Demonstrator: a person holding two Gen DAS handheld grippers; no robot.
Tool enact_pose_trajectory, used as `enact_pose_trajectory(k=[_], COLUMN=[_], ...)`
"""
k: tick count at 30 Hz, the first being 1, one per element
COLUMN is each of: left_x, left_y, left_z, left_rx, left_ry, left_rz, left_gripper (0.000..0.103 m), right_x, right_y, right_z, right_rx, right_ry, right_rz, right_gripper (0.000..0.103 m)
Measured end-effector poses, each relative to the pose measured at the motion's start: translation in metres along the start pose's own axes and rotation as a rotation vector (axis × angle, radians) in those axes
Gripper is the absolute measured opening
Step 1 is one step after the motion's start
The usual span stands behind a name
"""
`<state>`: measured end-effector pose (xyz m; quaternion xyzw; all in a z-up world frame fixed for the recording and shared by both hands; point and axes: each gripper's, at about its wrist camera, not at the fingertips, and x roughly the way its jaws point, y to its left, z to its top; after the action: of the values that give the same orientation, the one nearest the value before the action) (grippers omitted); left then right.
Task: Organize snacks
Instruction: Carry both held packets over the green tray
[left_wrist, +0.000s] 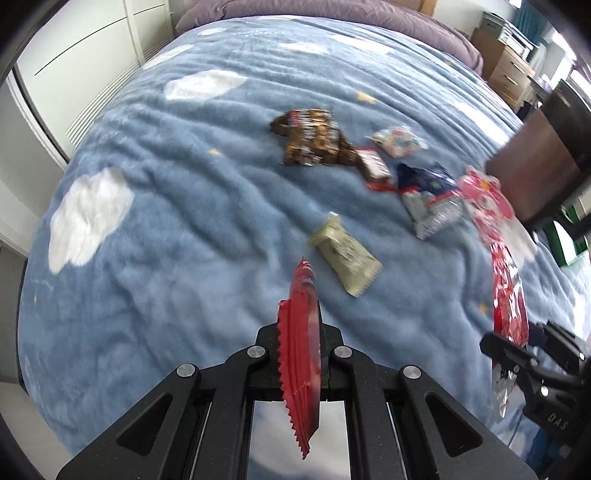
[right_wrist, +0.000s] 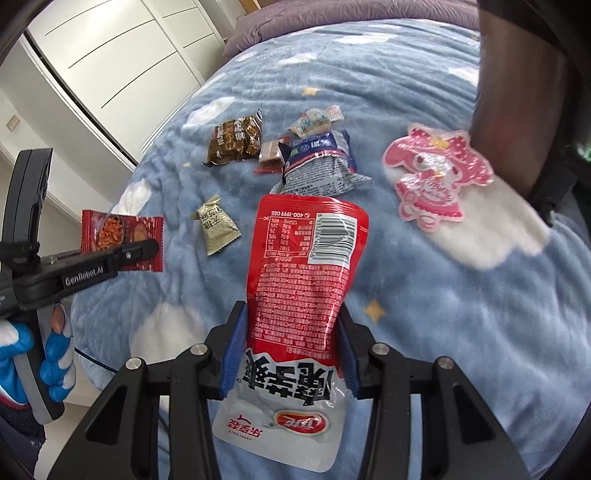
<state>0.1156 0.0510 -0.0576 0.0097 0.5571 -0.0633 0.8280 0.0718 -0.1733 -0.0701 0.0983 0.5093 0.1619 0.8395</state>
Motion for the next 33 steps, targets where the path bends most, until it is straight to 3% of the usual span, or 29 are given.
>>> enact_pose_trajectory(k=[17,33], left_x=[-0.044,-0.072], left_y=[-0.097,-0.23], left_z=[-0.04,-0.061], left_rx=[0.142,0.373], left_ry=[-0.012,-0.009], left_rz=[-0.086,-0.161], left_gripper=[0.005,0.005], right_x=[-0.094,-0.181], right_y=[-0.052,-0.15], right_z=[-0.035,-0.076], right_rx=[0.085,0.261], right_ry=[-0.105,-0.233], right_rz=[-0.111,-0.214], right_gripper=[0.043,0.043])
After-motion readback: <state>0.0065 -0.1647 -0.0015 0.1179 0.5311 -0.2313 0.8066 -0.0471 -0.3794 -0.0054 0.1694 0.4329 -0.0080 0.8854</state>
